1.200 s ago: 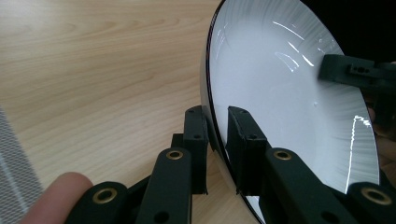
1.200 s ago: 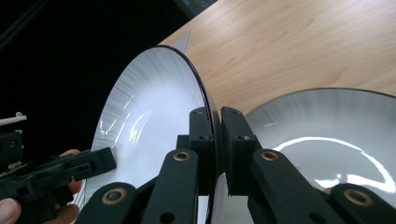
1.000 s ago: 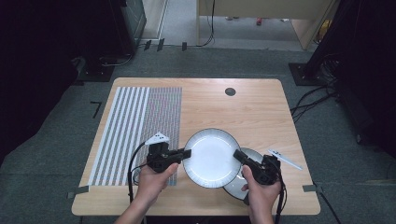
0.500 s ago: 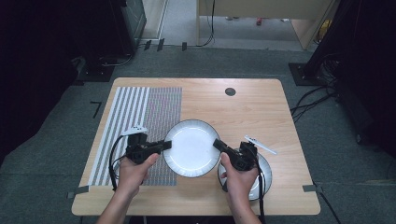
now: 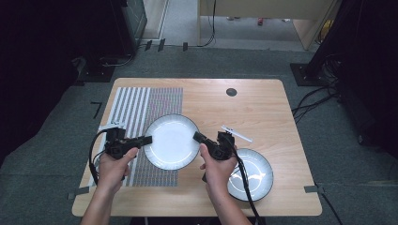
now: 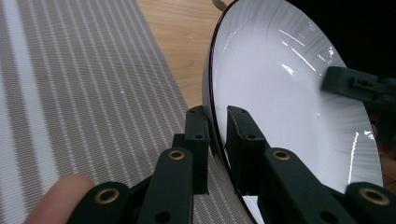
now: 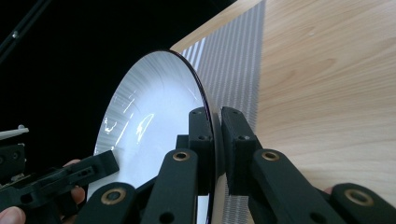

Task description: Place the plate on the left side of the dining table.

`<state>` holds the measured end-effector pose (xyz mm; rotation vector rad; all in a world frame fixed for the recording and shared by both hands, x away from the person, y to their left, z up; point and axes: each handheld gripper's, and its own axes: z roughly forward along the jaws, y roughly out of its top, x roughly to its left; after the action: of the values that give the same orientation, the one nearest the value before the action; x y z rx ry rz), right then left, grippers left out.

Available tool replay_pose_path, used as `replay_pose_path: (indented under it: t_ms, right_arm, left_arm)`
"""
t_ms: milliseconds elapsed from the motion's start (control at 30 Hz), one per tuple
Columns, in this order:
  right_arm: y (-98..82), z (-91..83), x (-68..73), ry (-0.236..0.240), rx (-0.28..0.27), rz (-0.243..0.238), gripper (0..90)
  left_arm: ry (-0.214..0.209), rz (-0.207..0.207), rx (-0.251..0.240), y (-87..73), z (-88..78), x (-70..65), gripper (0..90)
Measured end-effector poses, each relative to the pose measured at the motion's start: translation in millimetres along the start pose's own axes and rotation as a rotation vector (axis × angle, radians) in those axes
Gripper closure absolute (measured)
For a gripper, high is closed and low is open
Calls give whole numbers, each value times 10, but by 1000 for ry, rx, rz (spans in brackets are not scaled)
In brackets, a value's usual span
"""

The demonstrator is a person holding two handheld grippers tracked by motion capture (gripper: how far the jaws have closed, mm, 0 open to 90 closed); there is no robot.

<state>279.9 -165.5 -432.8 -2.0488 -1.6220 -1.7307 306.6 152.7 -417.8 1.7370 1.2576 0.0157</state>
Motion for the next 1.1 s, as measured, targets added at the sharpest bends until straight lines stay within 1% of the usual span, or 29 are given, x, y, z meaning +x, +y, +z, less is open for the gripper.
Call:
replay_pose_path:
  t_ms: [33, 67, 100, 267, 300, 333, 367, 400, 433, 467, 500, 567, 600, 633, 667, 733, 800, 900, 933, 967, 1033, 1067, 1100]
  right_arm:
    - [0, 43, 28, 3, 8, 1, 836]
    - [0, 43, 28, 3, 8, 1, 836]
    - [-4, 132, 77, 8, 17, -6, 836]
    - [-22, 376, 199, 18, 47, -13, 837]
    - [-22, 376, 199, 18, 47, -13, 837]
    - [-26, 424, 224, 19, 51, -17, 837]
    - [-36, 528, 281, 16, 62, -28, 837]
    - [-40, 564, 295, 16, 66, -32, 837]
    - [-40, 564, 295, 16, 66, -32, 837]
    - [-50, 671, 325, 16, 81, -31, 837]
    - [-52, 708, 330, 16, 84, -33, 837]
    - [-56, 801, 341, 16, 96, -35, 837]
    - [-56, 801, 341, 16, 96, -35, 837]
    - [-60, 910, 355, 17, 107, -38, 837]
    - [-60, 910, 355, 17, 107, -38, 837]
    - [-70, 1017, 354, 18, 122, -32, 836]
    - [-85, 1124, 355, 19, 144, -21, 835]
    - [-107, 1268, 353, 18, 165, -18, 835]
    - [-111, 1317, 351, 17, 175, -7, 835]
    - [-114, 1424, 329, 14, 186, 4, 834]
    - [-114, 1454, 321, 12, 191, 10, 835]
    - [-111, 1542, 288, 11, 202, 31, 835]
    - [-111, 1570, 278, 9, 203, 39, 836]
  left_arm:
    - [6, -4, -1, 9, -25, 34, 797]
    - [9, -10, -1, 19, -57, 82, 798]
    - [12, -14, -2, 25, -77, 112, 798]
    - [44, -39, -14, 53, -196, 302, 798]
    - [52, -46, -16, 55, -216, 340, 798]
    - [61, -49, -13, 54, -238, 390, 798]
    - [71, -54, -10, 53, -250, 425, 794]
    - [77, -55, -8, 54, -259, 455, 793]
    - [82, -64, -7, 54, -268, 492, 793]
    - [95, -75, -8, 55, -282, 567, 793]
    - [95, -75, -8, 55, -282, 567, 793]
    - [105, -84, -5, 57, -291, 638, 792]
    - [112, -90, -6, 57, -291, 673, 792]
    - [119, -100, -4, 57, -293, 724, 794]
    - [121, -111, -5, 56, -292, 767, 794]
    - [128, -132, -8, 48, -293, 844, 798]
    - [148, -148, -9, 31, -288, 926, 798]
    - [171, -181, -21, 4, -270, 1043, 799]
    - [177, -193, -26, 0, -259, 1088, 800]
    - [179, -199, -29, 1, -249, 1124, 803]
    - [174, -213, -20, 14, -227, 1196, 806]
    - [178, -220, -21, 29, -213, 1226, 811]
    - [183, -221, -23, 46, -201, 1241, 811]
